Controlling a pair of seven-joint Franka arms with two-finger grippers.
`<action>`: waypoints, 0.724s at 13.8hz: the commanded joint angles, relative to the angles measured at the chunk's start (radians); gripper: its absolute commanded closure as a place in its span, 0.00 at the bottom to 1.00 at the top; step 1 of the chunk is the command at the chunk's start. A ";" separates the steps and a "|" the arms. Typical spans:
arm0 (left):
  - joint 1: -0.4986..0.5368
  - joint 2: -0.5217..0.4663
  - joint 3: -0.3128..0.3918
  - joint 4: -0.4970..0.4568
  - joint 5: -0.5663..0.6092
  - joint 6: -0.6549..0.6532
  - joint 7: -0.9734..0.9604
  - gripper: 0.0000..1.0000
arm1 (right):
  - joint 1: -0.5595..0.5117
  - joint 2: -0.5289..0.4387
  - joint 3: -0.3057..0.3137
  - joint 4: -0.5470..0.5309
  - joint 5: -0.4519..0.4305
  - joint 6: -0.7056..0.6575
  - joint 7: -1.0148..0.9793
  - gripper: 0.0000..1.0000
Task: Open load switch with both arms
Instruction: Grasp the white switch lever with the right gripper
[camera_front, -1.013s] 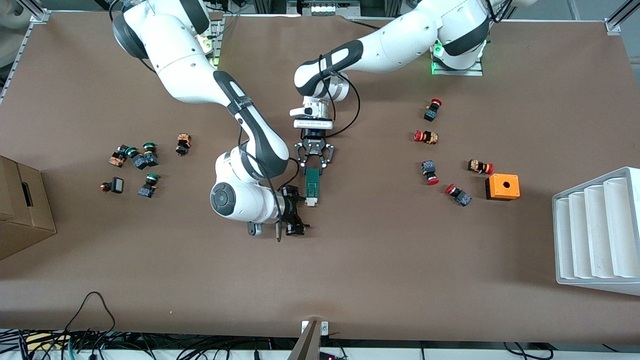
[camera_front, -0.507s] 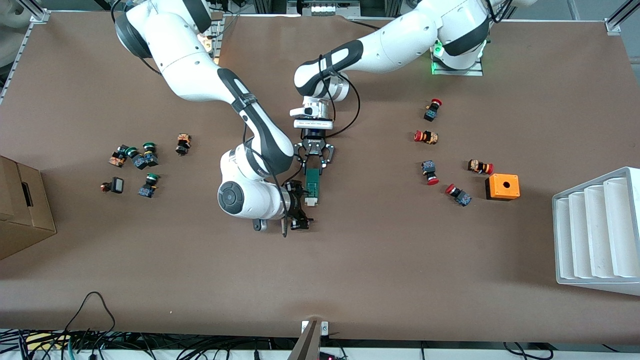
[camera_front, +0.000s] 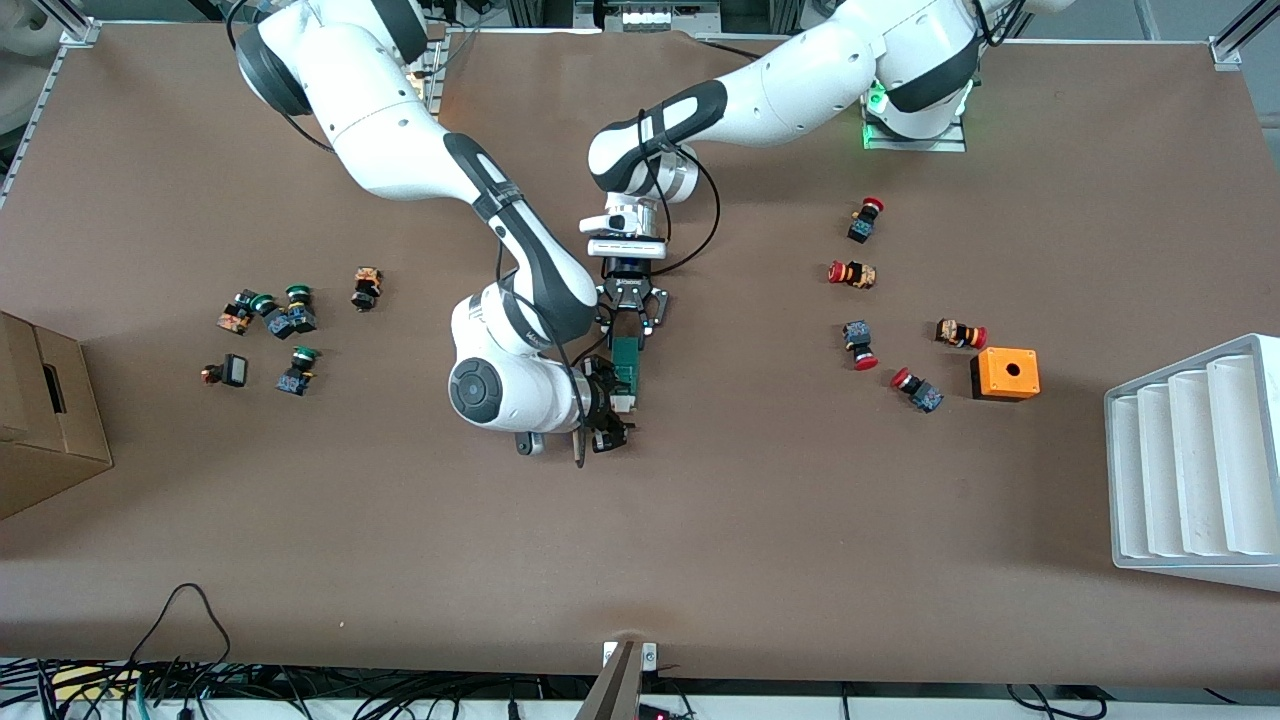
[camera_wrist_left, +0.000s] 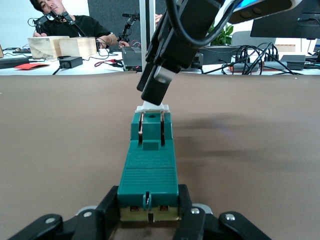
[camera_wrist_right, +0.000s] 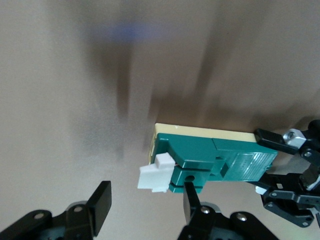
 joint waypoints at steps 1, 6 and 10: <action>-0.005 0.039 -0.019 0.066 0.059 0.044 -0.001 1.00 | 0.006 0.011 -0.007 0.018 -0.019 -0.016 0.026 0.33; -0.005 0.039 -0.021 0.066 0.059 0.044 -0.001 1.00 | 0.006 0.011 -0.011 0.007 -0.021 -0.017 0.027 0.34; -0.005 0.039 -0.021 0.066 0.059 0.045 -0.001 1.00 | 0.009 0.010 -0.011 -0.008 -0.021 -0.017 0.030 0.41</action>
